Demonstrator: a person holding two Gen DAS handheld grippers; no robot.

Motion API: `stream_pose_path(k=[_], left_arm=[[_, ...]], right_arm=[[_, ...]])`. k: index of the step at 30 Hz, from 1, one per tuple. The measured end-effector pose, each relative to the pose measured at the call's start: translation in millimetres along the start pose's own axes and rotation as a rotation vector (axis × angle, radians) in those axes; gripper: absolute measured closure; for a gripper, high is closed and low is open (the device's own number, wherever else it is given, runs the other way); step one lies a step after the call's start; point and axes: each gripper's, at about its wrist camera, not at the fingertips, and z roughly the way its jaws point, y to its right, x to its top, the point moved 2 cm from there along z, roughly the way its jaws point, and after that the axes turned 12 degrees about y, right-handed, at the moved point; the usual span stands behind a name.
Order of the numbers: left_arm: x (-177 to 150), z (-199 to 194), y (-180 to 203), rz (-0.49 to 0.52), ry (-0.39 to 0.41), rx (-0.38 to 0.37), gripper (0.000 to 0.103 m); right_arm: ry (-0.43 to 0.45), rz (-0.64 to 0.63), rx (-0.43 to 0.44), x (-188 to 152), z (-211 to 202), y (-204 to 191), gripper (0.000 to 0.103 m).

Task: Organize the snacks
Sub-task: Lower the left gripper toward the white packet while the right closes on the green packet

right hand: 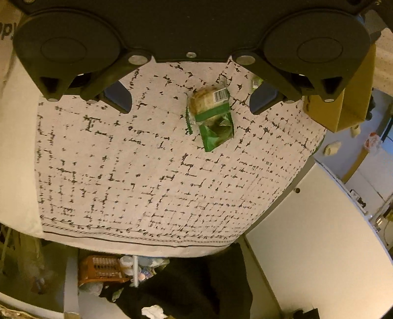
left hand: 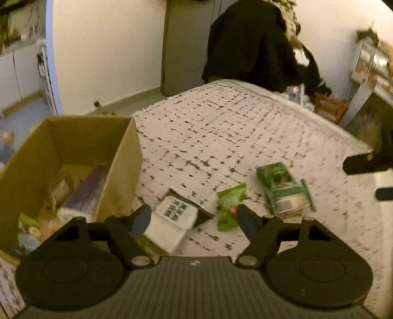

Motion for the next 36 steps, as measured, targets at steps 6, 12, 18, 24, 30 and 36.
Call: stream_pose_path(k=[6,12,18,24,30,36], left_arm=[[-5.0,13.1,12.3,0.121,0.017,0.064,0.029],[-7.8,22.4,21.9,0.089,-0.026,0.12,0.044],[-21.2,40.4,15.6,0.045,-0.082,0.201,0.051],[-21.7,48.2,16.7,0.063,-0.096,0.209,0.049],[-21.5,49.8,12.2,0.024,-0.095,0.202,0.051],[-20.1,40.0,8.6,-0.016,-0.076,0.208,0.077]], right_arm=[[-0.036,-0.004,-0.005,-1.0,22.2,-0.8,0.0],[-0.046,0.015,0.005,-0.4,41.6,0.0,0.0],[-0.053,-0.004,-0.002,-4.2,59.9,1.0,0.001],[-0.027,-0.15,0.049,0.1,70.0,-14.3,0.003],[-0.057,-0.187,0.069,-9.6,82.9,-18.0,0.012],[-0.046,-0.216,0.075,-22.5,89.7,-16.4,0.043]])
